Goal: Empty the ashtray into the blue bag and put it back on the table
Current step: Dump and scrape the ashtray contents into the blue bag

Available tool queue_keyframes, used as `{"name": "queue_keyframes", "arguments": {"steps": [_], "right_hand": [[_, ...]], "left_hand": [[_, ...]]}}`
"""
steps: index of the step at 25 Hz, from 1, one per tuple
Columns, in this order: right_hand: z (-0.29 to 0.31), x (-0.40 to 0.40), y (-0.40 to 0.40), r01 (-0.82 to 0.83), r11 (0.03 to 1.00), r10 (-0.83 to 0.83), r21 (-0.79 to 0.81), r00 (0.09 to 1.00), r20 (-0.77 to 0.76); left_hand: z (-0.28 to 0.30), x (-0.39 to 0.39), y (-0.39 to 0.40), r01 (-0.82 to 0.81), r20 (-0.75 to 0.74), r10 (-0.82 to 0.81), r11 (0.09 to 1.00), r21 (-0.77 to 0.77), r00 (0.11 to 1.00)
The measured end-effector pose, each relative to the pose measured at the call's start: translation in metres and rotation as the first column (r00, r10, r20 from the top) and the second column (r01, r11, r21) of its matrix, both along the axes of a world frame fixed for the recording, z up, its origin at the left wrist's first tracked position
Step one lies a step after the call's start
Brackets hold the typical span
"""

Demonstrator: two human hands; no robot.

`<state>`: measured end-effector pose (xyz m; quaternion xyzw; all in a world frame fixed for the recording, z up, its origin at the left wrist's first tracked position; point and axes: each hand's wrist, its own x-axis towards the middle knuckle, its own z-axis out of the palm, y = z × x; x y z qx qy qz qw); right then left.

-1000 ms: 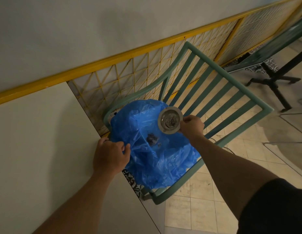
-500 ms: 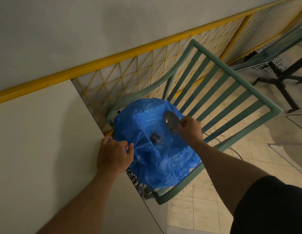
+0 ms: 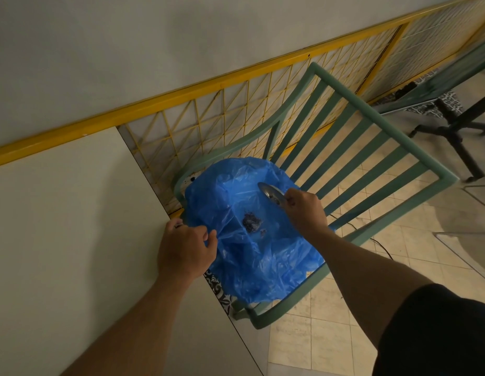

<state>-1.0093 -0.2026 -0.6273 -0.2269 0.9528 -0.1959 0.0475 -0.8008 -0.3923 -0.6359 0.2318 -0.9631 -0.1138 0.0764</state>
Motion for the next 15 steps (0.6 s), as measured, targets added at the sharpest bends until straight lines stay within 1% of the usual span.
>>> {"name": "queue_keyframes", "arguments": {"steps": [5, 9, 15], "right_hand": [[-0.0004, 0.0002, -0.0011, -0.031, 0.999, 0.032, 0.018, 0.999, -0.032], [0.0004, 0.0004, -0.0030, -0.080, 0.996, 0.082, 0.028, 0.992, -0.093], [-0.0005, 0.0028, -0.0034, -0.085, 0.995, 0.089, 0.042, 0.992, -0.085]], "left_hand": [[0.0005, -0.0007, -0.0009, -0.005, 0.013, 0.005, 1.000, -0.002, 1.000], [0.0000, -0.0009, -0.0002, -0.009, -0.004, 0.009, 1.000, -0.008, 1.000], [-0.0017, -0.0008, -0.0010, -0.008, 0.002, 0.008, 1.000, -0.014, 1.000]]}}
